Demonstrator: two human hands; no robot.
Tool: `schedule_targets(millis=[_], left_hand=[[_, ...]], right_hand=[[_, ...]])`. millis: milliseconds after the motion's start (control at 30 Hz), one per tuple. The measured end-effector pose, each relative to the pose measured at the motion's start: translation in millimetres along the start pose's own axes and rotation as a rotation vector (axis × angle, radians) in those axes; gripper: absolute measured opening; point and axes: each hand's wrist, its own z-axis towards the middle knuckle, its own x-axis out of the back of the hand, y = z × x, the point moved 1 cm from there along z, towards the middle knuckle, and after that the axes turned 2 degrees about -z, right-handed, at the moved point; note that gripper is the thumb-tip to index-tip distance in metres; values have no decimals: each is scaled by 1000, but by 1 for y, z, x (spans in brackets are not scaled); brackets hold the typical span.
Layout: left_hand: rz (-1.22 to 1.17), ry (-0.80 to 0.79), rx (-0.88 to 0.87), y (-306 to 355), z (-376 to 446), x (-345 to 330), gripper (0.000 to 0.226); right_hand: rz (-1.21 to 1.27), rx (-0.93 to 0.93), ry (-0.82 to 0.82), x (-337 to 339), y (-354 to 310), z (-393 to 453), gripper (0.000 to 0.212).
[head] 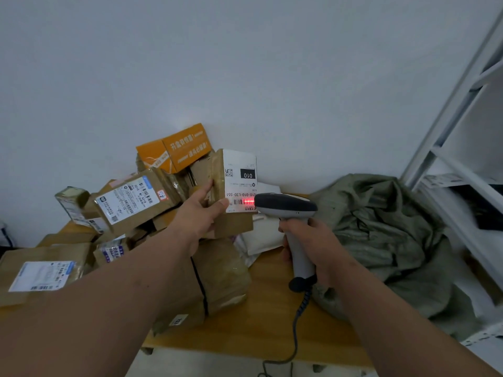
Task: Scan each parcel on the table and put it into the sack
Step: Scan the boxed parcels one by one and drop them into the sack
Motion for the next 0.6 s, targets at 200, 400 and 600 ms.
schedule_targets(millis=[200,400,600], left_hand=[[21,22,16,0,3,-4,74],[13,19,17,-1,7,-12,73],[44,18,11,2,12,-30,72]], right_hand=[[34,-11,-8,7,-2,3,15],[60,-17,-23,16,-2,11,17],[13,20,18,33,0,22,15]])
